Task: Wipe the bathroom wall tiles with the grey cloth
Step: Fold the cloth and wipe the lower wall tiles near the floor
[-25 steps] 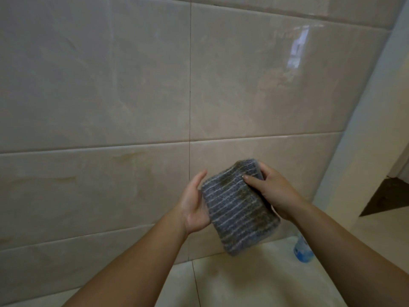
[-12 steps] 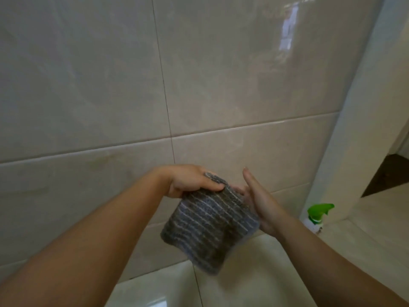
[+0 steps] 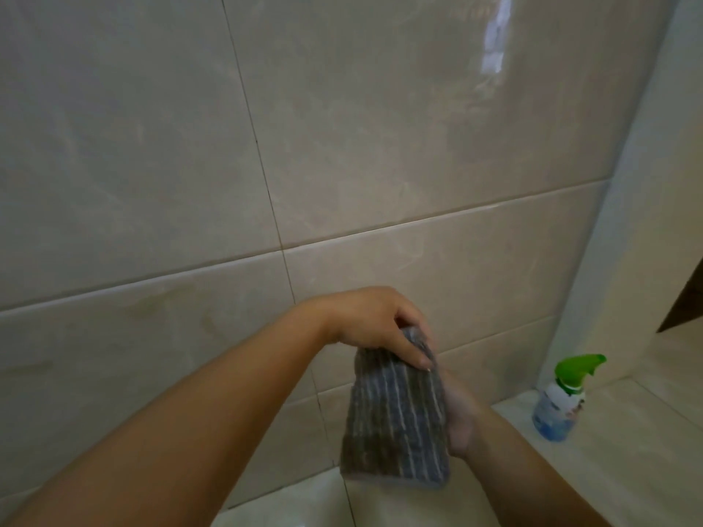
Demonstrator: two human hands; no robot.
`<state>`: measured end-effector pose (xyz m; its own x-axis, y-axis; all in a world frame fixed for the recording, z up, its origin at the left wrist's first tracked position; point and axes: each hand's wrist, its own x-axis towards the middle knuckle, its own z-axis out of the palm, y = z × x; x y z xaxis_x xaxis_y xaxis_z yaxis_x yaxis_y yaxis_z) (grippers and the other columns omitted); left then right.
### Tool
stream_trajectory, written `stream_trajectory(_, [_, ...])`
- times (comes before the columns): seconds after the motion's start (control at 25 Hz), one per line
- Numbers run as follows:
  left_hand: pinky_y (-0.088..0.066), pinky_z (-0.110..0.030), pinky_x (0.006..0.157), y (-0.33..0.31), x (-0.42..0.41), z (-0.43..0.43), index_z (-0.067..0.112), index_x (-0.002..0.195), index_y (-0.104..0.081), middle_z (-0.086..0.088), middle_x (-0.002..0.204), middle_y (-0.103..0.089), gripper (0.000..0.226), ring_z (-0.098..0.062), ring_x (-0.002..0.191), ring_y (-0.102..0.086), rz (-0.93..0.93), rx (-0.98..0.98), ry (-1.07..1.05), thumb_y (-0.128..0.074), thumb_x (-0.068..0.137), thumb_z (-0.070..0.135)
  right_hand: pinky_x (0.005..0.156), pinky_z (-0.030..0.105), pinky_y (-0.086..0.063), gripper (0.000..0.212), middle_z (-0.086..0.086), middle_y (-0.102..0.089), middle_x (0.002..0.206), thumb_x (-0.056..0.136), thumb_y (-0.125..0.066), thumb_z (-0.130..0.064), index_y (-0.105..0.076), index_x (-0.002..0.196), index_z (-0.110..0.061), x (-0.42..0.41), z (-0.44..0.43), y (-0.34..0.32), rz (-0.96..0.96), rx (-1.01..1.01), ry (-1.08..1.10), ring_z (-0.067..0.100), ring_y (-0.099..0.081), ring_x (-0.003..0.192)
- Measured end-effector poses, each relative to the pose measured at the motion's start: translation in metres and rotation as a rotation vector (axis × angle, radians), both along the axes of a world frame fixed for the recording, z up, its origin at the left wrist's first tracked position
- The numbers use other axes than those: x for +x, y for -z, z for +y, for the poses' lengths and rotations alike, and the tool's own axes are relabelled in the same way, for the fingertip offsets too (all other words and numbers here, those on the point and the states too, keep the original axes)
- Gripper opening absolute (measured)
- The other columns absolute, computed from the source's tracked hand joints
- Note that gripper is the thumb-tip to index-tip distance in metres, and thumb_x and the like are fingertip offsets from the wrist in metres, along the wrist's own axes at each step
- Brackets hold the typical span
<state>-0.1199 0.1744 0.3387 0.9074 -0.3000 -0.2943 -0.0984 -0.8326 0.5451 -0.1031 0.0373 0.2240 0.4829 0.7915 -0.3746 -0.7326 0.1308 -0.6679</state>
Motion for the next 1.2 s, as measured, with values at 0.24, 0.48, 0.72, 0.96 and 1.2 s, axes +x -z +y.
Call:
stream_trajectory(0.24, [-0.043,-0.032,0.102,0.021,-0.003,0.008,0.034,0.119,-0.066,0.015,0.118,-0.064,0.033,-0.004,0.110,-0.053,-0.450,0.074,-0.098,-0.072,0.086,0.038,0.055,0.041,-0.060,0.112,0.015,-0.075,0.084,0.000,-0.097,-0.034,-0.069,0.102,0.001,0.009,0.027,-0.005,0.126,0.309,0.349,0.029,-0.073,0.071])
stream_trajectory(0.48, [-0.035,-0.049,0.113,0.036,-0.030,0.103,0.011,0.129,-0.064,-0.011,0.146,-0.052,0.037,-0.029,0.139,-0.043,-1.464,0.441,-0.467,-0.057,0.094,0.004,0.095,0.032,-0.046,0.016,-0.003,-0.055,0.118,0.093,-0.047,-0.033,-0.055,0.107,-0.035,0.054,0.078,-0.049,-0.682,0.052,1.038,0.012,-0.056,0.108])
stream_trajectory(0.72, [-0.012,-0.054,0.123,0.078,-0.052,0.151,0.008,0.149,-0.039,-0.013,0.161,-0.024,0.067,-0.033,0.151,-0.018,-1.354,0.705,-0.593,-0.064,0.089,-0.006,0.117,0.053,-0.013,0.042,0.017,-0.034,0.138,0.097,-0.041,-0.031,-0.050,0.137,-0.022,0.026,0.192,-0.005,-1.804,-0.601,1.074,0.042,-0.024,0.133])
stream_trajectory(0.96, [-0.009,-0.056,0.122,0.102,-0.050,0.160,0.005,0.152,-0.033,-0.011,0.162,-0.018,0.068,-0.032,0.152,-0.010,-1.348,0.753,-0.589,-0.061,0.090,0.001,0.106,0.060,-0.023,0.039,0.020,-0.037,0.128,0.089,-0.048,-0.033,-0.068,0.118,-0.017,0.039,0.185,0.081,-2.277,-0.837,0.878,0.045,-0.038,0.117])
stream_trajectory(1.2, [-0.007,-0.057,0.122,0.107,-0.045,0.155,0.002,0.152,-0.033,-0.015,0.161,-0.020,0.062,-0.032,0.151,-0.012,-1.391,0.690,-0.615,-0.058,0.095,0.004,0.119,0.053,-0.004,0.044,0.019,-0.030,0.137,0.092,-0.045,-0.033,-0.041,0.135,-0.024,0.044,0.211,0.017,-2.042,-0.719,1.181,0.045,-0.027,0.130])
